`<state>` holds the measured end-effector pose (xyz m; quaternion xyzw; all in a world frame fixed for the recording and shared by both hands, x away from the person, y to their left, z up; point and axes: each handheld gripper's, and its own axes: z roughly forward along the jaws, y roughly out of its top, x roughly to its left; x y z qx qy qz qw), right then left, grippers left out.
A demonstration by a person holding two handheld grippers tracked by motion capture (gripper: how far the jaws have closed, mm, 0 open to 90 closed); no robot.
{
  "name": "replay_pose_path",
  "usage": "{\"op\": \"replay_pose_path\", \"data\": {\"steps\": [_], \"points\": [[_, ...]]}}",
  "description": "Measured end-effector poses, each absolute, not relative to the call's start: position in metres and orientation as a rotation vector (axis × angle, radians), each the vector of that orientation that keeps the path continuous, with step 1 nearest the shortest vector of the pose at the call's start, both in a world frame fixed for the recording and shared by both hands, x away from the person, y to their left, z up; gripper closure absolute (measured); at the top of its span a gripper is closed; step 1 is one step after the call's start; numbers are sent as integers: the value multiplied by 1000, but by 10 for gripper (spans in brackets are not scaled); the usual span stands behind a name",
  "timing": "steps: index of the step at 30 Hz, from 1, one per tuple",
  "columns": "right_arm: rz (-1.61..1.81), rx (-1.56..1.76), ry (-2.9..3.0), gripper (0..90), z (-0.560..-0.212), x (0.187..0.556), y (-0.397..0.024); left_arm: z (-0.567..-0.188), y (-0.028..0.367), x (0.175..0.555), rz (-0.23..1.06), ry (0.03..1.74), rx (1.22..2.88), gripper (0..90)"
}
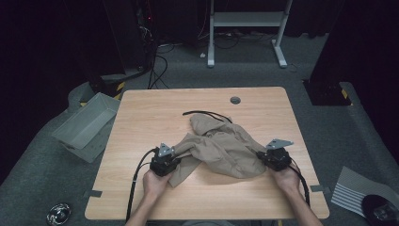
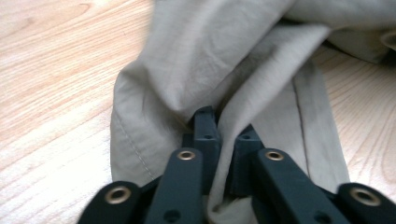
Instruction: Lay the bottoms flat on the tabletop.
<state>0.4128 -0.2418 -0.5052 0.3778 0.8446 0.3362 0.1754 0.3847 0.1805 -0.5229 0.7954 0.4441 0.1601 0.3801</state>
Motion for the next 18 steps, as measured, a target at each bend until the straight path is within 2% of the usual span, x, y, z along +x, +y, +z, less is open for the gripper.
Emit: {"op": "replay_pose_path", "data": {"steps": [4,5,6,11,18], "points": [[1051,1072,2360,885,-490,410,-247,-517,172,380,419,1093,2040,552],[1067,1056,2357,885,-483,412,-242,-508,167,377,433,1056,2038,461],[1067,1056,2357,885,-483,412,-242,-508,167,377,433,1056,2038,432],[1155,1026,2346,887,-464,421,-229,-485,161,371,413,978,1994,338],[1169,1022,2377,886,-461,433,-216,-477,152,381,430,969,1982,335]]}}
